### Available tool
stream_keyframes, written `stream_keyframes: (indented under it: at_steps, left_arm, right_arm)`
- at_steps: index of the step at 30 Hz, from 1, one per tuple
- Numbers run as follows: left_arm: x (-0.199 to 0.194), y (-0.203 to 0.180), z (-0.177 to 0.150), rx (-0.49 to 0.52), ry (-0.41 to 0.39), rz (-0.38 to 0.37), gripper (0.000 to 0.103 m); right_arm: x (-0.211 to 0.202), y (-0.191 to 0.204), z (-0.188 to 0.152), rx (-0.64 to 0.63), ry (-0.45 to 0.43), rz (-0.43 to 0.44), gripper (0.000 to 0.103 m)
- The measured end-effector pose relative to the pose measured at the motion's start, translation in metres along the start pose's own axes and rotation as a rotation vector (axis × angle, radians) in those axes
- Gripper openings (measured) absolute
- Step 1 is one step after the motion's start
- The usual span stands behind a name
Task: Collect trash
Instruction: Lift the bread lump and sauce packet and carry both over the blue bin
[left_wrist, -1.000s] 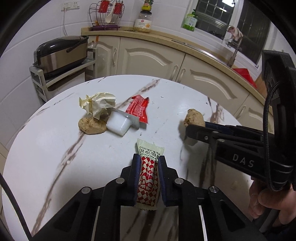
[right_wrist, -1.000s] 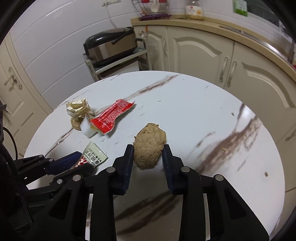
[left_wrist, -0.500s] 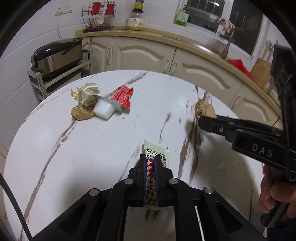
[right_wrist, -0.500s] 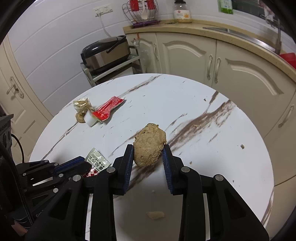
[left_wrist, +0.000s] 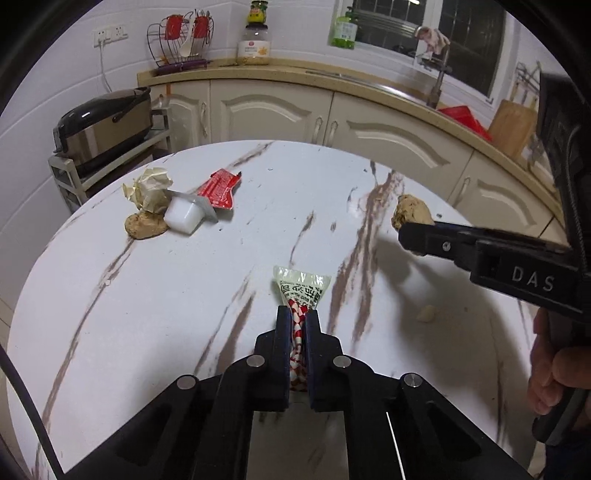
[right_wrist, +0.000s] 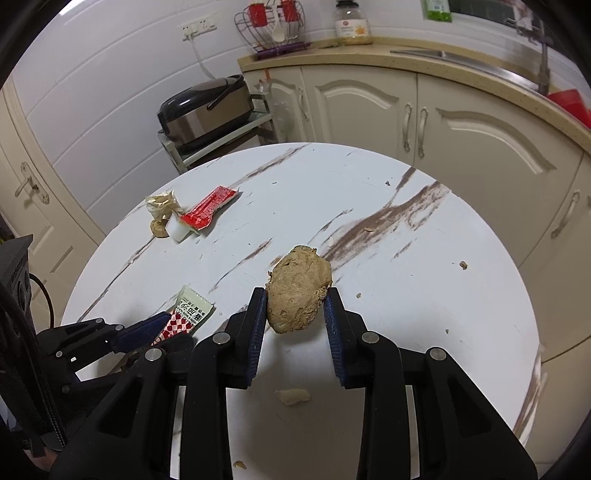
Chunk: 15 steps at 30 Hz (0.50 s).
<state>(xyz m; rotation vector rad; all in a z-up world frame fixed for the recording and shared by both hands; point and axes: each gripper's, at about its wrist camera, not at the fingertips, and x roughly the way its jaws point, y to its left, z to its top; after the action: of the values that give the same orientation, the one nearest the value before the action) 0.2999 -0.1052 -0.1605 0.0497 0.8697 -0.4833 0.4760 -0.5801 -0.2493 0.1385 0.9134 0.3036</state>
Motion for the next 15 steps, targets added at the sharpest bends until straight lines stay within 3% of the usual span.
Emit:
stream_keyframes:
  at_steps: [15]
  left_arm:
    - [-0.031, -0.051, 0.001, 0.048, -0.051, -0.045, 0.0]
  right_arm:
    - [-0.037, -0.032, -0.013, 0.057, -0.051, -0.007, 0.029]
